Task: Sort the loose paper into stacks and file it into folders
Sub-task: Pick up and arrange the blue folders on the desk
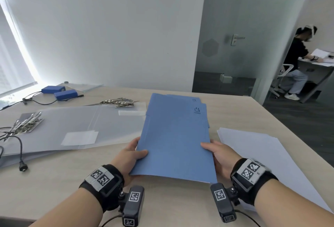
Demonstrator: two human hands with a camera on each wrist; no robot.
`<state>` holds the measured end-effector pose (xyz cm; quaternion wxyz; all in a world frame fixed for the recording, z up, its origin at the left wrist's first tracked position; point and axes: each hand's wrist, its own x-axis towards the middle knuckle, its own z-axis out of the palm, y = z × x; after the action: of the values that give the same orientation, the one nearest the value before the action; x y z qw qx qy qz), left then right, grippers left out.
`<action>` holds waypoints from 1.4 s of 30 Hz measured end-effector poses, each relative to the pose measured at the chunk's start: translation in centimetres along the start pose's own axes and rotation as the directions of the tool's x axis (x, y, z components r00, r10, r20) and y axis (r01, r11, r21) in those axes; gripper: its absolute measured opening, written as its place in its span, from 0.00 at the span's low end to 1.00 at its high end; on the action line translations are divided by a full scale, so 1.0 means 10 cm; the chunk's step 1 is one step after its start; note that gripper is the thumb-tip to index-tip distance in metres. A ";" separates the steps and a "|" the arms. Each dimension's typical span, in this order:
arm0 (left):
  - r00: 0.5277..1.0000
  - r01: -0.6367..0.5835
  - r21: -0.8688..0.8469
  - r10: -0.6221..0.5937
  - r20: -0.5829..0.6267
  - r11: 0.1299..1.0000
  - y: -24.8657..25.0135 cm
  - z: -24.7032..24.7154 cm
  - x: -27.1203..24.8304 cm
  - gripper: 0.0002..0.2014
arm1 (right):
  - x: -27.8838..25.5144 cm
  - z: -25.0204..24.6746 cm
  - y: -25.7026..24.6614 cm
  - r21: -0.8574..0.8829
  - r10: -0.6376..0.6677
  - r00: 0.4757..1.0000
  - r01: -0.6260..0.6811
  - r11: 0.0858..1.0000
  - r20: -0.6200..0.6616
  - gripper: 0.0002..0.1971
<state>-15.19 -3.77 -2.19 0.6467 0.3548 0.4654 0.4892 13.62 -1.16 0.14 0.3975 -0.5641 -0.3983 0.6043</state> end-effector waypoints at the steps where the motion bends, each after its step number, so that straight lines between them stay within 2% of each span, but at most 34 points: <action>1: 1.000 -0.013 -0.012 0.014 0.016 1.000 0.02 0.00 -0.01 0.24 | -0.03 0.01 0.00 0.058 0.025 0.998 -0.028 0.998 0.050 0.15; 3: 0.998 -0.034 -0.022 0.036 0.051 0.999 0.05 0.01 -0.04 0.24 | -0.10 0.05 -0.02 0.168 0.067 0.986 -0.093 0.981 0.153 0.15; 5: 0.996 -0.053 -0.022 0.054 0.075 0.998 0.10 -0.01 -0.06 0.23 | -0.15 0.07 -0.05 0.229 0.040 0.970 -0.097 0.969 0.239 0.16; 8: 0.994 -0.076 0.038 0.073 0.083 0.996 0.20 -0.08 -0.06 0.23 | -0.16 0.06 -0.06 0.098 -0.041 0.950 0.011 0.995 0.311 0.18; 10: 0.993 -0.078 0.108 0.068 0.096 0.991 0.28 -0.13 -0.04 0.23 | -0.17 0.05 -0.06 -0.025 -0.029 0.940 0.039 0.999 0.339 0.20; 12: 0.992 -0.069 0.151 0.052 0.113 0.986 0.35 -0.17 -0.04 0.24 | -0.17 0.03 -0.06 -0.040 -0.027 0.942 0.043 0.998 0.333 0.19; 17: 0.983 0.001 0.188 -0.035 0.179 0.982 0.33 -0.24 0.01 0.29 | -0.18 0.06 -0.09 0.113 -0.120 0.969 0.097 0.989 0.217 0.12; 20: 0.989 0.056 0.275 -0.092 0.120 0.960 0.32 -0.24 0.06 0.28 | -0.16 0.05 -0.07 0.050 -0.170 0.969 0.163 0.985 0.177 0.11; 22: 0.998 0.033 0.476 -0.057 0.035 0.879 0.36 -0.18 0.10 0.27 | -0.16 0.02 -0.07 0.033 -0.201 0.967 0.198 0.980 0.153 0.12; 24: 0.993 -0.047 0.707 0.111 -0.044 0.705 0.42 -0.13 0.15 0.22 | -0.15 -0.03 -0.08 0.038 -0.246 0.959 0.243 0.969 0.143 0.13; 26: 0.939 -0.140 0.833 0.339 -0.060 0.536 0.51 -0.07 0.18 0.17 | -0.17 -0.08 -0.10 0.056 -0.280 0.948 0.275 0.960 0.151 0.15; 28: 0.870 -0.198 0.884 0.491 -0.040 0.423 0.60 -0.02 0.22 0.16 | -0.19 -0.11 -0.11 0.055 -0.303 0.937 0.298 0.953 0.172 0.18; 30: 0.845 -0.200 0.920 0.534 -0.012 0.338 0.69 0.02 0.25 0.21 | -0.20 -0.14 -0.12 0.033 -0.329 0.928 0.329 0.944 0.173 0.13; 34: 0.902 -0.122 0.978 0.430 0.039 0.167 0.79 0.13 0.30 0.33 | -0.21 -0.17 -0.19 -0.026 -0.390 0.907 0.399 0.917 0.158 0.12; 36: 0.913 -0.142 0.975 0.402 0.063 0.169 0.84 0.18 0.31 0.34 | -0.23 -0.19 -0.26 -0.072 -0.441 0.885 0.455 0.888 0.150 0.11; 37: 0.907 -0.170 0.964 0.415 0.072 0.203 0.88 0.20 0.31 0.33 | -0.24 -0.20 -0.31 -0.102 -0.467 0.871 0.483 0.869 0.151 0.11; 40: 0.872 -0.276 0.896 0.483 0.081 0.347 0.99 0.25 0.31 0.18 | -0.27 -0.24 -0.44 -0.185 -0.531 0.829 0.557 0.809 0.174 0.12; 42: 0.856 -0.366 0.811 0.508 0.100 0.456 1.05 0.25 0.29 0.15 | -0.29 -0.26 -0.51 -0.210 -0.567 0.805 0.593 0.777 0.176 0.12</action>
<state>-15.74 1.84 7.50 0.2263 0.6760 0.5769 0.3987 16.54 -1.92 5.79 0.4674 -0.4283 -0.6466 0.4242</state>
